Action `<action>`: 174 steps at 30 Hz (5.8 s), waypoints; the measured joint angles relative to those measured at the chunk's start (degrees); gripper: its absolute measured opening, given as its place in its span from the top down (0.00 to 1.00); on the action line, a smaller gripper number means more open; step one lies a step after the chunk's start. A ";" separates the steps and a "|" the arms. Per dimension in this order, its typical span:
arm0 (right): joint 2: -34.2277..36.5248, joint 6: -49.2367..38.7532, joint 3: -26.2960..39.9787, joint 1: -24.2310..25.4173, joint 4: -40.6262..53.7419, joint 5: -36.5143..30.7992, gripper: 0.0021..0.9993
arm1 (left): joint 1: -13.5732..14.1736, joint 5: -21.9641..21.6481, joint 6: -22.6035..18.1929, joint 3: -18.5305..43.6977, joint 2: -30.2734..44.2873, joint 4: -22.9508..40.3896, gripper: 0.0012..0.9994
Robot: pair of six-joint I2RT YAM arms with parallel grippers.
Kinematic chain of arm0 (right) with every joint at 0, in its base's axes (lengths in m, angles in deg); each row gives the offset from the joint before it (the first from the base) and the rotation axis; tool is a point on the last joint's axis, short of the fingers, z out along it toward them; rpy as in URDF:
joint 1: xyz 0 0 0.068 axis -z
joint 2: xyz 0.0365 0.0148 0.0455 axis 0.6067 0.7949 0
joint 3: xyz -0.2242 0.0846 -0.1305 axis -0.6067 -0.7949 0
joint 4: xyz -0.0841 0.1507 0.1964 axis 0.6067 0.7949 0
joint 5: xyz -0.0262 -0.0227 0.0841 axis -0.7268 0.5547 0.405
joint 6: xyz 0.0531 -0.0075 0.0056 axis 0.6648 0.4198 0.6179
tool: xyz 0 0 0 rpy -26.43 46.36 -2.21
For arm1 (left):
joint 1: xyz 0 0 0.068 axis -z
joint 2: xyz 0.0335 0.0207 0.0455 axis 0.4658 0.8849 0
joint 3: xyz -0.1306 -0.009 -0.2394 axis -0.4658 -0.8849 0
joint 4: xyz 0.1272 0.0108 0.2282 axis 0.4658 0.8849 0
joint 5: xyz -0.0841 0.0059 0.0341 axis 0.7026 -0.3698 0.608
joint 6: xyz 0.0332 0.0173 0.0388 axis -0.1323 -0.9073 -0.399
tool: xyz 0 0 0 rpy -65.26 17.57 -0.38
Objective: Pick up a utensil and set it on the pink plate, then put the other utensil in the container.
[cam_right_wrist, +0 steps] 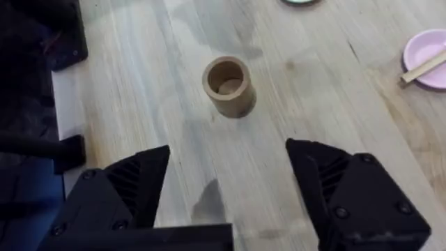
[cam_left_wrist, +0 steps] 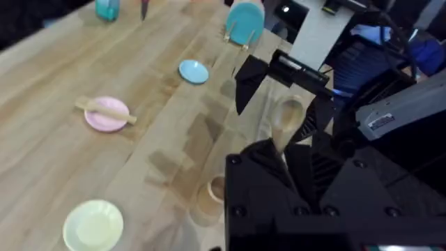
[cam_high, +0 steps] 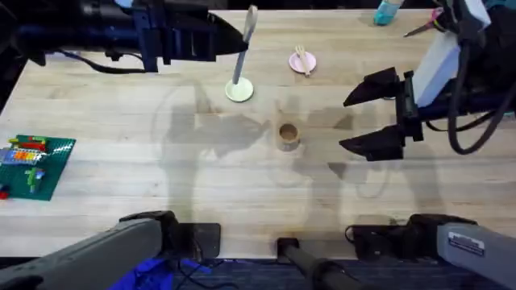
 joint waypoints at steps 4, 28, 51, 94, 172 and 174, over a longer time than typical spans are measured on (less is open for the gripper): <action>0.00 -0.90 -0.02 0.75 0.19 0.23 0.00 | 0.00 3.52 -6.11 -0.15 0.00 0.42 0.96; 0.00 -3.25 -0.02 3.21 1.46 0.16 0.00 | 0.43 13.56 -27.50 -14.10 0.07 -2.33 0.96; 0.00 -3.45 -0.02 3.21 1.53 0.16 0.00 | 17.57 -5.48 -3.37 -16.72 0.07 -33.40 0.96; 0.00 -3.65 -0.03 3.21 1.53 0.16 0.00 | 25.07 -6.32 19.61 -31.15 7.23 -65.70 0.96; 0.00 -4.68 -0.04 3.21 1.63 -1.13 0.00 | 23.34 -6.34 9.99 -33.99 19.04 -65.50 0.96; 0.00 -4.69 -0.04 3.21 1.63 -1.13 0.00 | 23.34 -6.65 9.97 -33.99 19.04 -65.37 0.96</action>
